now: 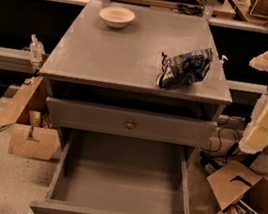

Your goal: Place blue chip bag into middle drawer

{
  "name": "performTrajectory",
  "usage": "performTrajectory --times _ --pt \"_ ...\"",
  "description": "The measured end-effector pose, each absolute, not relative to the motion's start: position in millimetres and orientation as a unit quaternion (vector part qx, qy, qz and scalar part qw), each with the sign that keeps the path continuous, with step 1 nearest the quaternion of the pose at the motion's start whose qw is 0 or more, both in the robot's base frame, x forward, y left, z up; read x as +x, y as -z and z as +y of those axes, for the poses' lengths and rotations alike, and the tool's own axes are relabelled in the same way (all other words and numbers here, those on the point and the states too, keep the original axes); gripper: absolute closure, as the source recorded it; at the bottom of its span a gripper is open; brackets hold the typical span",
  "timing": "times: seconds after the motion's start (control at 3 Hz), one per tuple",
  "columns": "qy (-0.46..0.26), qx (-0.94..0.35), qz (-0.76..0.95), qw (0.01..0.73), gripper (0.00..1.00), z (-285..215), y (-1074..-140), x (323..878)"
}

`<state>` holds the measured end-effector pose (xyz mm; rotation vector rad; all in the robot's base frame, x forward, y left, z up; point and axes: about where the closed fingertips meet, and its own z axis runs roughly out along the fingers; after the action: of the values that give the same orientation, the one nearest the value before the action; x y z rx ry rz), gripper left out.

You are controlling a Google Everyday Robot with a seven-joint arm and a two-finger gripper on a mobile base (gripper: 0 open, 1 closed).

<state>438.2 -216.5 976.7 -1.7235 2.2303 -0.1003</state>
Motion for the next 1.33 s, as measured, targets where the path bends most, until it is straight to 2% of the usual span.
performTrajectory --times 0.33,0.67,1.33 --pt "0.035 -0.603 0.781 0.16 0.0 -216.5 -976.8 438.2" --pt "0.065 -0.599 0.78 0.17 0.0 -221.5 -974.4 471.4" --pt "0.166 -0.594 0.756 0.217 0.0 -252.5 -957.7 604.1"
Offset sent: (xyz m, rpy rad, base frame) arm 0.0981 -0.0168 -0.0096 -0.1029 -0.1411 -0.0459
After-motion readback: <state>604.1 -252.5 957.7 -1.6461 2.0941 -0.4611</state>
